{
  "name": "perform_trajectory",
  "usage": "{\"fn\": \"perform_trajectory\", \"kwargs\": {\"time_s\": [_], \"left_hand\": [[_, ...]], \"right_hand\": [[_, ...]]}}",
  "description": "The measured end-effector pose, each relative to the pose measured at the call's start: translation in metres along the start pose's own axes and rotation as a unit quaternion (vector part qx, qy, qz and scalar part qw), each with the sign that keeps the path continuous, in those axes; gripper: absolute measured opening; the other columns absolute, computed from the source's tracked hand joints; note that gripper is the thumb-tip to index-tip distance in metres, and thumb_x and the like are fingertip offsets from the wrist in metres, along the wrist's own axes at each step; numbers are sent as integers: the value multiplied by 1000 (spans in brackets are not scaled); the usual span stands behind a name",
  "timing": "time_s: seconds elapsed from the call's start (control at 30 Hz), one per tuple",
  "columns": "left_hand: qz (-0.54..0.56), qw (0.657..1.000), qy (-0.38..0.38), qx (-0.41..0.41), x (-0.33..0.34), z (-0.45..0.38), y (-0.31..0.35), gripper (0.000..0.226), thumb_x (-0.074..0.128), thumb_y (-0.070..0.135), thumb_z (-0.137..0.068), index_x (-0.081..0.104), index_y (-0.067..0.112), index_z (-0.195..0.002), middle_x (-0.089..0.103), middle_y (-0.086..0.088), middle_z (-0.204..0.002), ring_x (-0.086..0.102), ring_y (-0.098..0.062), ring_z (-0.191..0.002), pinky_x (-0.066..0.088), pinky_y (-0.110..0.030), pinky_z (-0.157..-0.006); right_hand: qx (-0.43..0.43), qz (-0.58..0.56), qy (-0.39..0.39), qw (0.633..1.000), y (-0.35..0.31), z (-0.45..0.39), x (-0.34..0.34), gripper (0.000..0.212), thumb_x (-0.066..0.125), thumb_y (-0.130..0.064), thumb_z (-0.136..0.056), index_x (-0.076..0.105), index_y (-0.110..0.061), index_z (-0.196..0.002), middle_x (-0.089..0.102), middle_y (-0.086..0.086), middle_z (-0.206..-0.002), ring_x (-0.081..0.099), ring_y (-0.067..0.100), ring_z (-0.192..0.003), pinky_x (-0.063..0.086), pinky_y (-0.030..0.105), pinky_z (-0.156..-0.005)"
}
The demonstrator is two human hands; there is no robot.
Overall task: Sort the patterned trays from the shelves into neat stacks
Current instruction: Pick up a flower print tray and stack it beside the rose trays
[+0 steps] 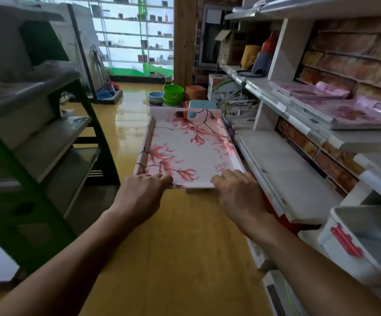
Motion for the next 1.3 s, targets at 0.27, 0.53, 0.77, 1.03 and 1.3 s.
{"fn": "perform_trajectory", "kwargs": {"time_s": [0.27,0.53,0.77,1.03,1.3], "left_hand": [[15,999,14,47,40,-102,-57,19,43,22,-99,55,28,-112,66,4,-92,65,-19,-82,31,-27,-52],[44,994,2,95,90,-194,-72,19,50,17,-95,56,29,-108,68,6,-93,66,-18,-83,39,-27,-55],[41,991,1,127,139,-288,-62,18,53,20,-91,56,30,-105,67,7,-89,67,-18,-80,47,-28,-54],[44,987,43,148,154,-402,-32,24,51,20,-88,59,31,-107,69,9,-97,66,-16,-87,47,-29,-58],[64,975,39,207,186,-498,-5,36,72,21,-69,61,32,-102,69,11,-92,67,-17,-83,50,-30,-55]], "right_hand": [[69,62,-48,995,36,-86,71,15,71,-5,-69,63,-16,-74,56,5,-65,54,28,-61,40,32,-53],[124,66,-64,988,87,-127,120,15,77,-9,-71,67,-17,-78,60,4,-68,56,24,-62,43,30,-55],[145,77,-59,985,158,-164,163,16,78,-9,-71,67,-18,-78,61,3,-68,56,23,-62,45,31,-54],[162,107,-35,980,256,-209,190,15,74,-6,-70,64,-16,-76,58,5,-68,55,26,-63,42,32,-55],[196,164,-9,967,329,-232,207,12,55,-5,-74,59,-16,-73,53,4,-66,51,28,-62,38,33,-56]]}}
Point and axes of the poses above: each hand's wrist, its own z-axis away from the middle knuckle, its own x-axis out of the palm, y = z × x, the point moved 10 cm from there along -z, towards the middle knuckle
